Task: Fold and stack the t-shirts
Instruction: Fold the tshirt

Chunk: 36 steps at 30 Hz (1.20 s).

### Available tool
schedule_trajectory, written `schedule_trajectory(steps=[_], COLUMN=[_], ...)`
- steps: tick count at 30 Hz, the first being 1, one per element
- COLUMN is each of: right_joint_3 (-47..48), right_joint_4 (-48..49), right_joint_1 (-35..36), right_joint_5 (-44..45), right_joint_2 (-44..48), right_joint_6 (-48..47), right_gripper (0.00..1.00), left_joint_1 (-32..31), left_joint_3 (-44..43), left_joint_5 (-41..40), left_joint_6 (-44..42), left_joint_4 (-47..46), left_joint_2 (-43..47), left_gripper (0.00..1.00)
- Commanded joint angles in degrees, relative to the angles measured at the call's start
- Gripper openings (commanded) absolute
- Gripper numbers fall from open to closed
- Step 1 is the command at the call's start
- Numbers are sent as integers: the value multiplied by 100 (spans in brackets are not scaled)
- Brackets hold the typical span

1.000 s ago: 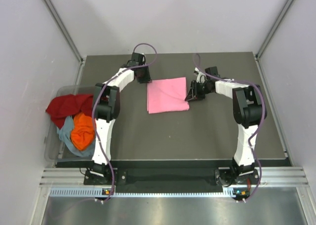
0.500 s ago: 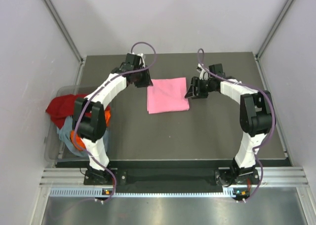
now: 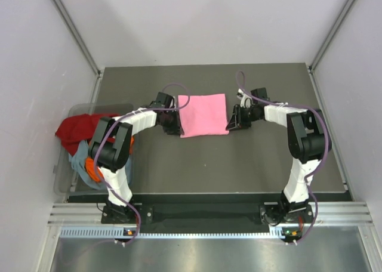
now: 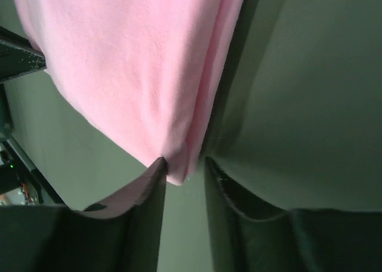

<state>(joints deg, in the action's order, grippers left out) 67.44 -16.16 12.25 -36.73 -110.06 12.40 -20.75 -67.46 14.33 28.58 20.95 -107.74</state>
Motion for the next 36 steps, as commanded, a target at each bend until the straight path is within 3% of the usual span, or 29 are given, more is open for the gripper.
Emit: schedule_trajectory(steps=[1, 6, 10, 11, 15, 17, 20, 27, 36], right_joint_3=[-134, -310, -398, -390, -275, -92, 416, 1999, 3495], right_joint_4=[561, 693, 737, 720, 571, 448, 237, -317, -677], right_joint_1=[6, -12, -12, -12, -21, -56, -100, -135, -144], right_joint_5=[-45, 78, 149, 157, 263, 307, 316, 122, 193], right_joint_2=[-138, -183, -60, -42, 292, 389, 179, -876, -2229], right_joint_6=[-1, 60, 95, 113, 166, 157, 61, -186, -370], right_gripper=[29, 11, 8, 10, 33, 44, 52, 61, 59], left_joint_1=[-69, -87, -87, -87, -87, -87, -87, -69, -60], left_joint_3=[365, 427, 497, 471, 147, 14, -232, -601, -523], left_joint_5=[-220, -650, -1230, -1378, -1556, -1460, -1170, -625, -141], left_joint_6=[16, 34, 78, 86, 87, 104, 157, 34, -309], left_joint_4=[-381, -153, 180, 251, 585, 743, 954, 1323, 1447], left_joint_2=[-168, -177, 42, 86, 333, 490, 692, 1115, 1818], left_gripper=[28, 8, 4, 4, 4, 15, 27, 32, 33])
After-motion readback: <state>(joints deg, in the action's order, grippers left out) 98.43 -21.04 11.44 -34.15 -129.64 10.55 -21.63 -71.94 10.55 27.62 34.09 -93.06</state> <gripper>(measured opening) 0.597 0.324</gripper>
